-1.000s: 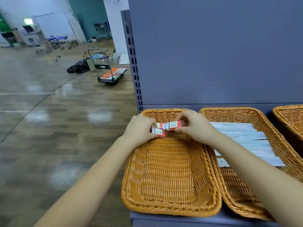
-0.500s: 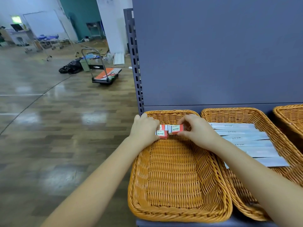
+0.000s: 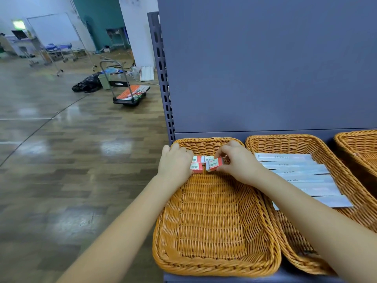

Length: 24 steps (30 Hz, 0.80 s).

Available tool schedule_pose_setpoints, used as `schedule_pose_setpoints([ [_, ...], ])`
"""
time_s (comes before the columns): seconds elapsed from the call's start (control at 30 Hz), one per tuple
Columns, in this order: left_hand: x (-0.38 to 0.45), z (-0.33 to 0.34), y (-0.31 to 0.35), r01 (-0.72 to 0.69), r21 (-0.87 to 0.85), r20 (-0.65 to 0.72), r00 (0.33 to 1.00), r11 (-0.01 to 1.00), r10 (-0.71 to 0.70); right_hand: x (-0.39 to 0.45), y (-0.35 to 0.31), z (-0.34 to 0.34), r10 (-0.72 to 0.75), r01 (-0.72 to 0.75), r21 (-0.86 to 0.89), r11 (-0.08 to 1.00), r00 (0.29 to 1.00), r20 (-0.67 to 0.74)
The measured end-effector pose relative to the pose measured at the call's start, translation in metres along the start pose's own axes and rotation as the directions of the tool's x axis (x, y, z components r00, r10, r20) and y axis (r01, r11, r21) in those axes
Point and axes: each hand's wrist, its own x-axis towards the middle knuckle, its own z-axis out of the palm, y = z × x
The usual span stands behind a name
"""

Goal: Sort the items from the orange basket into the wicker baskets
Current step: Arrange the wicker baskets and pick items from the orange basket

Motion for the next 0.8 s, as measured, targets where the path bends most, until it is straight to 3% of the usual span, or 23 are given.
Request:
schedule_pose_setpoints([
  [0.47, -0.008, 0.001, -0.005, -0.023, -0.098, -0.077, 0.997, 0.995, 0.016, 0.006, -0.010, 0.009, 0.026, -0.018, -0.239, 0.971, 0.999, 0.033],
  [0.8, -0.008, 0.004, -0.006, -0.036, -0.072, -0.074, 0.997, 0.997, 0.030, 0.008, -0.013, 0.014, 0.036, -0.026, -0.275, 0.961, 0.999, 0.034],
])
